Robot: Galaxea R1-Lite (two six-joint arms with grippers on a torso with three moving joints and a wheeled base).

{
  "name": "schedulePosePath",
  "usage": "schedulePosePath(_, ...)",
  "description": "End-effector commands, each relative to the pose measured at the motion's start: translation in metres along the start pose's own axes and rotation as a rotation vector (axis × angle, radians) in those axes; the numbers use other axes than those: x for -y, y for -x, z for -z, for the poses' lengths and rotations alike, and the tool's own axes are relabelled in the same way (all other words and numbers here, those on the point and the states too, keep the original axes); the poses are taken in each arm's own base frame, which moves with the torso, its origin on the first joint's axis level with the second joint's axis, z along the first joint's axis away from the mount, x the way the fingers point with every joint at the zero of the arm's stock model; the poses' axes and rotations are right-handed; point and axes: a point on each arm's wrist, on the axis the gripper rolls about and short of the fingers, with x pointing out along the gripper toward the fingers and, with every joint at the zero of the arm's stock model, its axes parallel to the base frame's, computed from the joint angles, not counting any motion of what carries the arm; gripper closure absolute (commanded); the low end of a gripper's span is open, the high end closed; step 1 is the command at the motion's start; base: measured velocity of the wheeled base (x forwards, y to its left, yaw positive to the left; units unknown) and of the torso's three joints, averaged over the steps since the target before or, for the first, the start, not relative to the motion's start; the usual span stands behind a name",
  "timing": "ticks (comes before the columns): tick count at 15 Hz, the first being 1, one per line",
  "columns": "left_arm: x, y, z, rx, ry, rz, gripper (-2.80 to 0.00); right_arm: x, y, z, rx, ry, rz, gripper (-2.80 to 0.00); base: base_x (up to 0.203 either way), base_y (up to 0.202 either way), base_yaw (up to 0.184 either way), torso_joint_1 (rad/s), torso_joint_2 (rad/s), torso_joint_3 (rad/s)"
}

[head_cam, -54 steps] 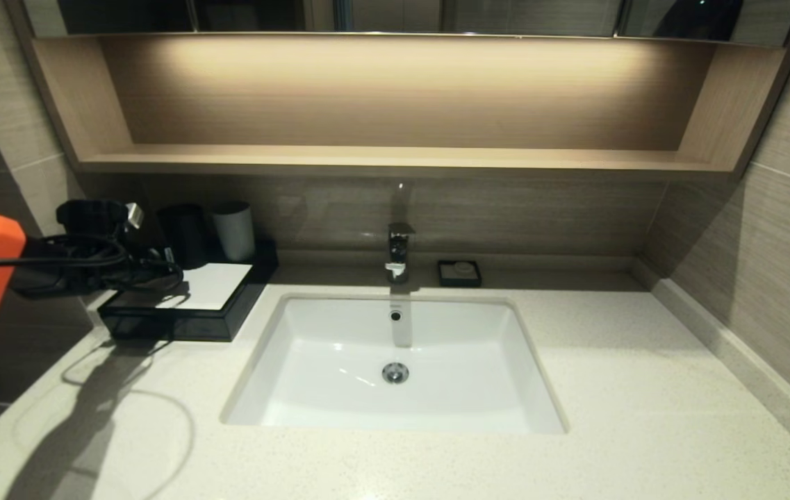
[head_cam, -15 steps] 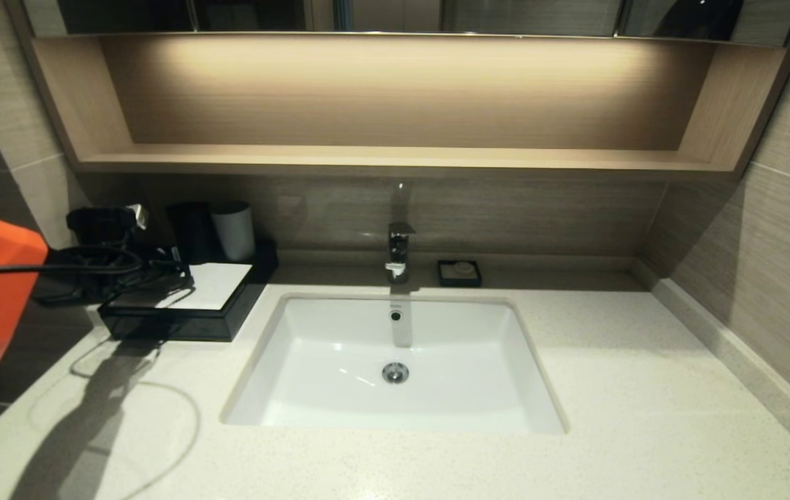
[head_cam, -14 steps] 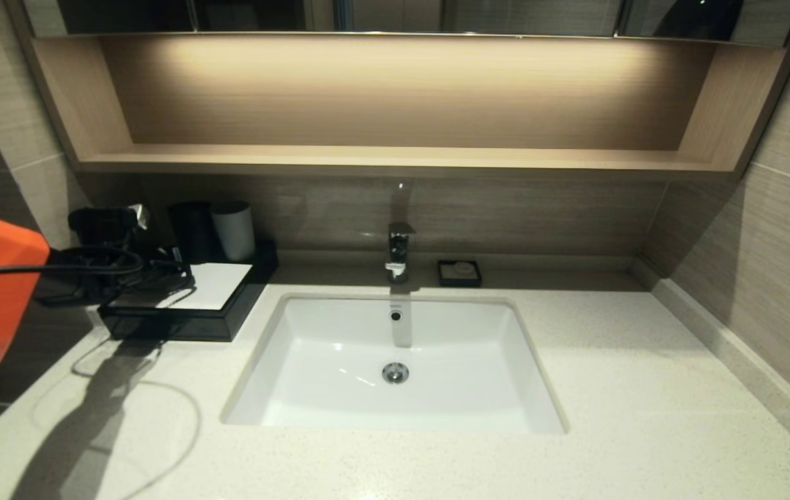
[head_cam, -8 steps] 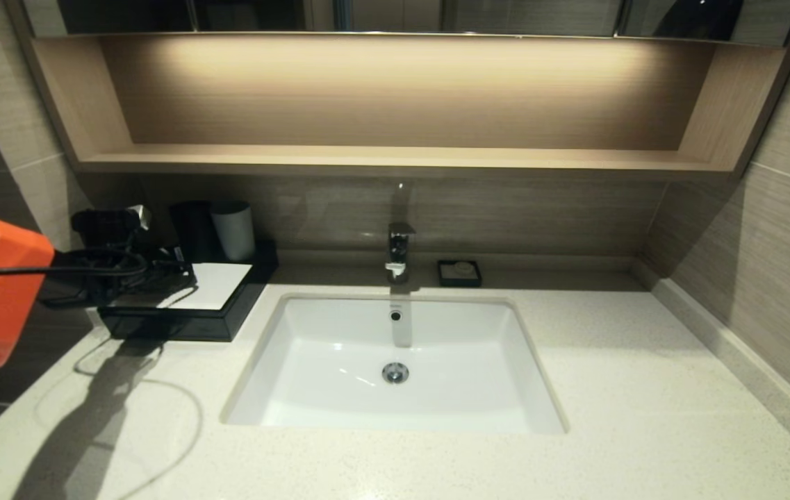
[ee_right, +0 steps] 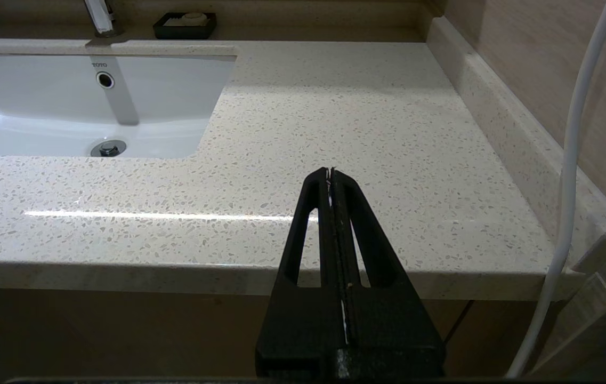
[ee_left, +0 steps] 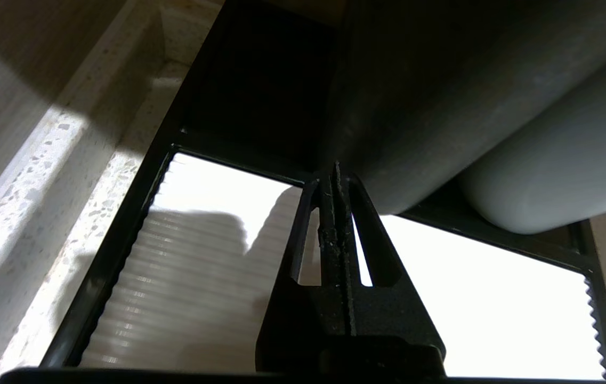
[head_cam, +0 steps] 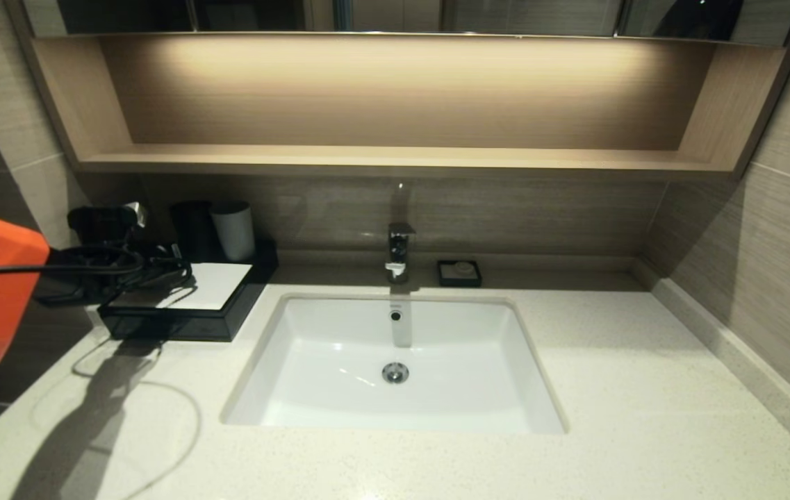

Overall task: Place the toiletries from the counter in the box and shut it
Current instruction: Place the cup on the storage box

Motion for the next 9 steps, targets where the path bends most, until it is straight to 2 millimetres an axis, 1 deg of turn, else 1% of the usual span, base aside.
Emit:
schedulePosePath(1,0.002,0.011,-0.007,0.008,0.003,0.001,0.0,0.0,0.0,0.0,-0.001,0.0,0.0,0.0,0.0,0.0,0.0,0.0,0.0,0.0)
schedulePosePath(5,0.005,0.035,-0.015,0.002,0.018,-0.01,0.0,0.0,0.0,0.0,-0.001,0.0,0.0,0.0,0.0,0.0,0.0,0.0,0.0,0.0)
schedulePosePath(9,0.004,0.075,-0.022,-0.006,0.037,-0.036,0.0,0.0,0.0,0.0,-0.001,0.0,0.0,0.0,0.0,0.0,0.0,0.0,0.0,0.0)
